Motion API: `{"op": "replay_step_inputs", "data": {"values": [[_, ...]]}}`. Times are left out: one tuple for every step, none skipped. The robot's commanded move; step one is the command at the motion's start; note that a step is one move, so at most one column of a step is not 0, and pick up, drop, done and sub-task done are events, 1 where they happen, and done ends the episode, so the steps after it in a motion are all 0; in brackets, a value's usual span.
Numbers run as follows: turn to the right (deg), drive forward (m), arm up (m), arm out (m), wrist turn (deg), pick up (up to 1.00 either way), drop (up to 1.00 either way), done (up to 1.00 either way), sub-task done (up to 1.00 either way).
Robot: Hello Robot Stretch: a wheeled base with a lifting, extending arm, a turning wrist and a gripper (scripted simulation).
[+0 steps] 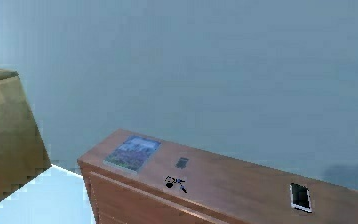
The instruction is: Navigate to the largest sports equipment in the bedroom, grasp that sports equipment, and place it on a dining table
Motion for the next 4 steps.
{"op": "replay_step_inputs", "data": {"values": [[0.0, 0.0, 0.0, 0.0, 45.0, 0.0, 0.0, 0.0, 0.0], [0.0, 0.0, 0.0, 0.0, 27.0, 0.0, 0.0, 0.0, 0.0], [0.0, 0.0, -0.3, 0.0, 0.0, 0.0, 0.0, 0.0, 0.0], [0.0, 0.0, 0.0, 0.0, 0.0, 1.0, 0.0, 0.0, 0.0]]}}
